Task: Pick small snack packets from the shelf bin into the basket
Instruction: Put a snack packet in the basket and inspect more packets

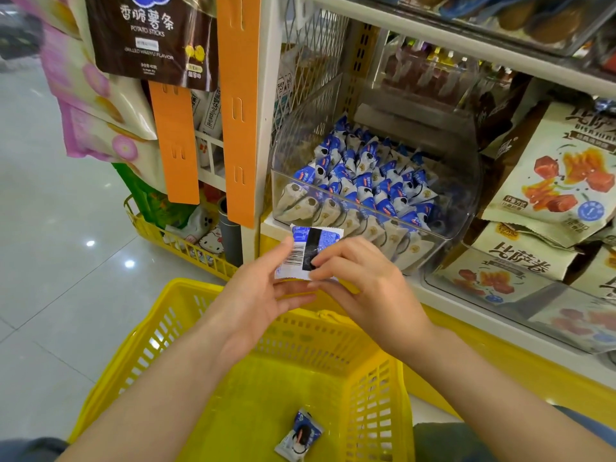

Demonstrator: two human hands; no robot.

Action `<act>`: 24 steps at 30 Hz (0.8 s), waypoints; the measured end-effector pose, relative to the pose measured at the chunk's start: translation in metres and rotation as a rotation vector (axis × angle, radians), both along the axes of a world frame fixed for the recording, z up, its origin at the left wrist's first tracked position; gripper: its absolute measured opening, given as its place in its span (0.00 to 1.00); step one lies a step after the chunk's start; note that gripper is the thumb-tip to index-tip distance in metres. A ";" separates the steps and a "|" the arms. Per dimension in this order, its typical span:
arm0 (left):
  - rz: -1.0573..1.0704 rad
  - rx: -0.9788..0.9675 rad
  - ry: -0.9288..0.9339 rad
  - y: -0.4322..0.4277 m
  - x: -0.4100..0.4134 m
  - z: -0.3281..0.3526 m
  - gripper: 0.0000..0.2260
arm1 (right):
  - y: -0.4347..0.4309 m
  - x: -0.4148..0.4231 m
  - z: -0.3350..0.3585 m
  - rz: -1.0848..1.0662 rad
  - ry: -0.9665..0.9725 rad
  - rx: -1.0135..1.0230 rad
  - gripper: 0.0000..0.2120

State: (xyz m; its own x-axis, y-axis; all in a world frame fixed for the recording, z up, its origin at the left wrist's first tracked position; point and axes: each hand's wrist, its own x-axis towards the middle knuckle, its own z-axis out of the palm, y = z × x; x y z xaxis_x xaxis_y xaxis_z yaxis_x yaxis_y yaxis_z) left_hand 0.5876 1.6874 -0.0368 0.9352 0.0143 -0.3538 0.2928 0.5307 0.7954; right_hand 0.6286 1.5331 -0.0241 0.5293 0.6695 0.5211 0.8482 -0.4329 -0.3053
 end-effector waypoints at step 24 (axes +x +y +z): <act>0.103 1.181 -0.446 -0.011 -0.009 -0.017 0.14 | 0.008 -0.004 -0.002 -0.199 0.989 0.372 0.11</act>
